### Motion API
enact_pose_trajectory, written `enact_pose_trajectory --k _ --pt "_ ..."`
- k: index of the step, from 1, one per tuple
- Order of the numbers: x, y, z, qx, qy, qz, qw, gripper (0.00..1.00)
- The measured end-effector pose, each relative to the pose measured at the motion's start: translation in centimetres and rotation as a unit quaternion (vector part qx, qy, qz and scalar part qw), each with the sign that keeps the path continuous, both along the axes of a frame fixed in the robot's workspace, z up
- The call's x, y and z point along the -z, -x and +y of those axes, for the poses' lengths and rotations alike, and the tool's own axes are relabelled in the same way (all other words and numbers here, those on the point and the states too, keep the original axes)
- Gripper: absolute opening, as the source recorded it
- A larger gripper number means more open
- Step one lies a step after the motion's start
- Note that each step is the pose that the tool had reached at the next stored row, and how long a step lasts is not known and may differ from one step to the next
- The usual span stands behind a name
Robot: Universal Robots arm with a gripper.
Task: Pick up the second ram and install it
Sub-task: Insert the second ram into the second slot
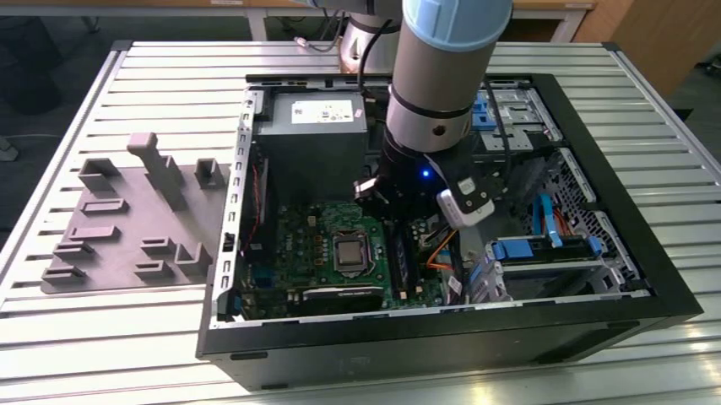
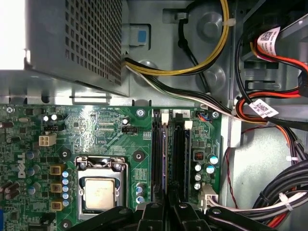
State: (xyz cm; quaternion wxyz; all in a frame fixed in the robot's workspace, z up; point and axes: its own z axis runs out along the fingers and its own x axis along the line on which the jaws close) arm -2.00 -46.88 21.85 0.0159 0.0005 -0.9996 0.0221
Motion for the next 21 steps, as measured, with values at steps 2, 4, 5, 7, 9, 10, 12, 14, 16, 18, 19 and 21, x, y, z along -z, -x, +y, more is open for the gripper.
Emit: enact_pose_trajectory --k 2,4,5,7,9,10,12,14,16,18,19,21 --pt "0.09 0.0 -0.01 0.0 -0.0008 0.0 1.0 0.14" --pt "0.15 0.0 -0.07 0.0 -0.0009 0.0 1.0 0.14" --pt "0.18 0.0 -0.12 0.0 -0.001 0.0 1.0 0.14" --pt "0.23 0.0 -0.16 0.0 -0.0011 0.0 1.0 0.14" --pt "0.28 0.0 -0.17 0.001 -0.001 0.0 1.0 0.14" --pt "0.32 0.0 -0.17 0.001 -0.001 0.0 1.0 0.14" --pt "0.39 0.0 -0.17 0.002 -0.0011 0.0 1.0 0.14" --pt "0.47 0.0 -0.17 0.003 -0.0011 0.0 1.0 0.14" --pt "0.54 0.0 -0.17 0.003 -0.0012 0.0 1.0 0.14" --pt "0.62 0.02 -0.17 0.004 -0.0013 0.0 1.0 0.14" --pt "0.65 0.03 -0.17 0.004 -0.0013 0.0 1.0 0.14" --pt "0.71 0.05 -0.17 0.004 -0.0015 0.0 1.0 0.14"
